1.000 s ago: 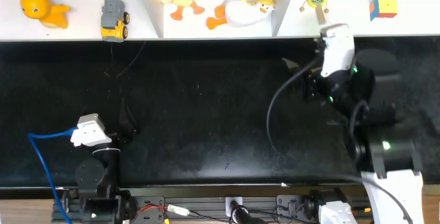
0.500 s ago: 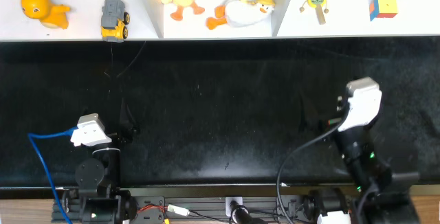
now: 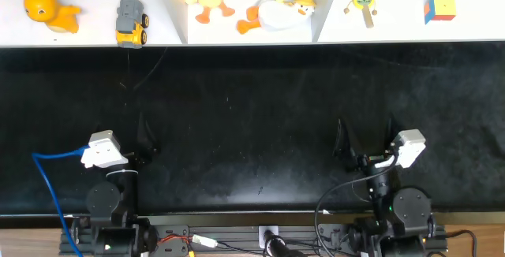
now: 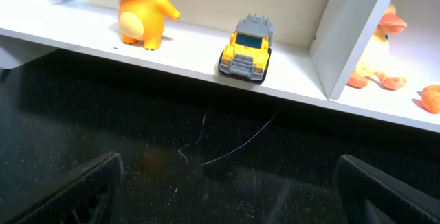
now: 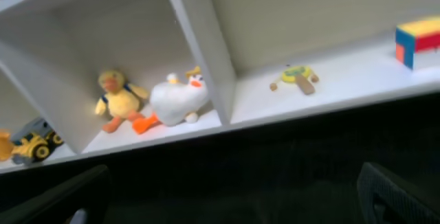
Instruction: Store Toys
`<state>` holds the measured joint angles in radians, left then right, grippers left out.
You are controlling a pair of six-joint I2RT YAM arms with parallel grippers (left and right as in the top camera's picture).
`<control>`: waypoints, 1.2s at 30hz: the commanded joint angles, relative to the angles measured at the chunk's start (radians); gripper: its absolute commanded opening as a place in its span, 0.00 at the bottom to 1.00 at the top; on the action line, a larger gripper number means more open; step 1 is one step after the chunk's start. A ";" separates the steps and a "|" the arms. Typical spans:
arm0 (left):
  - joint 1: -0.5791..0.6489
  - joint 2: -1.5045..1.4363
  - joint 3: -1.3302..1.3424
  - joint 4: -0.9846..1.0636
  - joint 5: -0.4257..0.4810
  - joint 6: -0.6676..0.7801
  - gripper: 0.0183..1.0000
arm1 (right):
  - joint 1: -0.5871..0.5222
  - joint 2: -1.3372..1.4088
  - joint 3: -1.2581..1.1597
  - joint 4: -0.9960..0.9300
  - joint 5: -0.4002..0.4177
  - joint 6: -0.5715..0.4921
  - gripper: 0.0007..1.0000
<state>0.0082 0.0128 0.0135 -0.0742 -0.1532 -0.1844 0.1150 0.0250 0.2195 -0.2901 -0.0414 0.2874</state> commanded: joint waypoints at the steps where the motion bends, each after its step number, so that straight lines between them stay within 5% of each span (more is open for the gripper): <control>1: 0.002 -0.010 -0.005 0.002 0.010 -0.003 1.00 | 0.008 -0.022 -0.070 0.019 0.062 0.080 1.00; 11: 0.002 -0.010 -0.005 0.002 0.010 -0.003 1.00 | 0.012 -0.023 -0.217 0.221 0.060 0.150 0.99; 36: 0.002 -0.010 -0.005 0.002 0.010 -0.003 1.00 | 0.009 -0.021 -0.215 0.214 0.060 0.150 1.00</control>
<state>0.0082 0.0128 0.0135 -0.0746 -0.1532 -0.1844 0.1196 0.0128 0.0181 -0.0803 0.0082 0.4335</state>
